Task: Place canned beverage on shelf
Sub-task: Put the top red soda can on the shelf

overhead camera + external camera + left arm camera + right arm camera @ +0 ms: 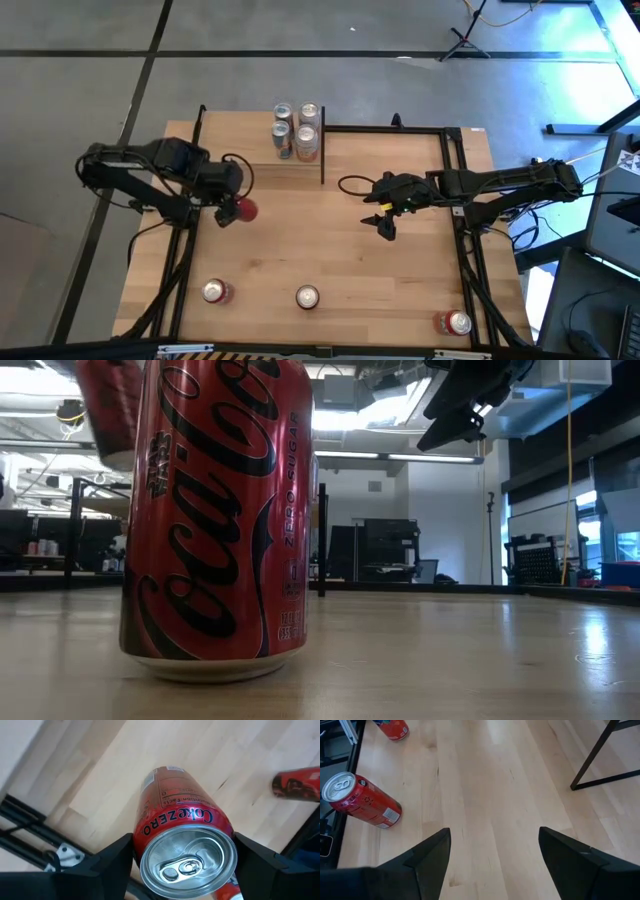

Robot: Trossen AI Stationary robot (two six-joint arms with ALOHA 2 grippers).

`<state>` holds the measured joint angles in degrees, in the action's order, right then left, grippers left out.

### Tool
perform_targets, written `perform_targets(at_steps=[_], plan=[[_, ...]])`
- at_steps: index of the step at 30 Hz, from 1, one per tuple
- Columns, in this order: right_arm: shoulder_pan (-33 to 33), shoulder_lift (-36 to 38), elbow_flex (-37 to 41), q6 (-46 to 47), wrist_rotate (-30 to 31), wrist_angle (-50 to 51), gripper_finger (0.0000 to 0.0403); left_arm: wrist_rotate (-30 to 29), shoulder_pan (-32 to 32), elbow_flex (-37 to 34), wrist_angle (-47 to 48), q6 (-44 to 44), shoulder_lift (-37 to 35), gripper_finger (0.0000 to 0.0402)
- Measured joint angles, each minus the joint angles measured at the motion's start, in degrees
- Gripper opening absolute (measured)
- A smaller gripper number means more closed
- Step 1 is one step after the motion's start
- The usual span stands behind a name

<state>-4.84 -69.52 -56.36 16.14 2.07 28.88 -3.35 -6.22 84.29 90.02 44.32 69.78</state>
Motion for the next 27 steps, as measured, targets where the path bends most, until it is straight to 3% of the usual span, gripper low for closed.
perform_targets(at_steps=[18, 27], plan=[[0.0, 0.0, 0.0, 0.51, -0.12, -0.02, 0.0291, -4.66, 1.89, 17.94, -0.04, -9.86, 6.61, 0.0262], [0.0, 0.0, 0.0, 2.57, -0.09, -0.07, 0.0291, -4.29, 9.25, 19.51, 0.08, -18.02, 6.73, 0.0261]])
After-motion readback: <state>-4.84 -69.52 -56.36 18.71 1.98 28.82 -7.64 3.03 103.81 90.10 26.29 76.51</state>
